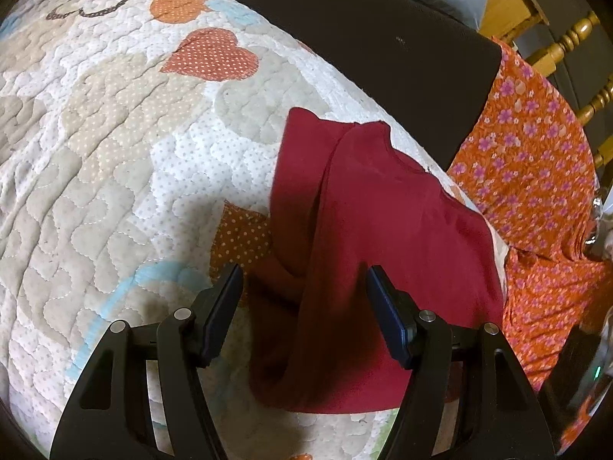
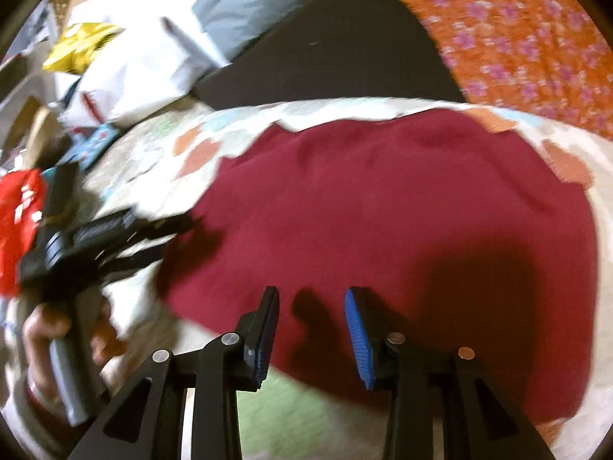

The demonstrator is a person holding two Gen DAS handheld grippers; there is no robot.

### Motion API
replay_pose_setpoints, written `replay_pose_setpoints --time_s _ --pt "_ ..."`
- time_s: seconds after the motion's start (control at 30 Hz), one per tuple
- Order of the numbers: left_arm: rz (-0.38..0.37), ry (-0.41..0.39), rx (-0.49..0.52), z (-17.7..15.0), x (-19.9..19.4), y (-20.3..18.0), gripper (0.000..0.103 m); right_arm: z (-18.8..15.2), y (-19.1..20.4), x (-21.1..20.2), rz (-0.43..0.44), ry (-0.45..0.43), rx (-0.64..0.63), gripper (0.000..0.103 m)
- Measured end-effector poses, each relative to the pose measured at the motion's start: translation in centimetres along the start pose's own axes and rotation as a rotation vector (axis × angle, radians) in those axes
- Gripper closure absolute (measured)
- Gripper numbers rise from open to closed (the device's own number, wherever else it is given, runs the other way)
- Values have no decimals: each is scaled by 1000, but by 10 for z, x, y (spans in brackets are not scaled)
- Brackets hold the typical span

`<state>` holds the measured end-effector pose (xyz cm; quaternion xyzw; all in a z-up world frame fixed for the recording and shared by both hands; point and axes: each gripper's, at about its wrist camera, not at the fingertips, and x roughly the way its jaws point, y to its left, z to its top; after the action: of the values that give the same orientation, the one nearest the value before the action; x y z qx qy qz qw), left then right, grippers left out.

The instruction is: Fold small clothes

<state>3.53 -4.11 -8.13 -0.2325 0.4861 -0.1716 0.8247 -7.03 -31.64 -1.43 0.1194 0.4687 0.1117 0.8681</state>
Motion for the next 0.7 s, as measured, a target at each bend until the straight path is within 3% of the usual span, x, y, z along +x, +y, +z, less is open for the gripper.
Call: replay_pose_setpoints --time_s 0.37,0.7 --pt "10 -13 -15 7 13 -2 31 51 -39 44 -2 11 111 69" --pt "36 -16 18 5 16 -7 30 48 -38 45 7 -15 88 67"
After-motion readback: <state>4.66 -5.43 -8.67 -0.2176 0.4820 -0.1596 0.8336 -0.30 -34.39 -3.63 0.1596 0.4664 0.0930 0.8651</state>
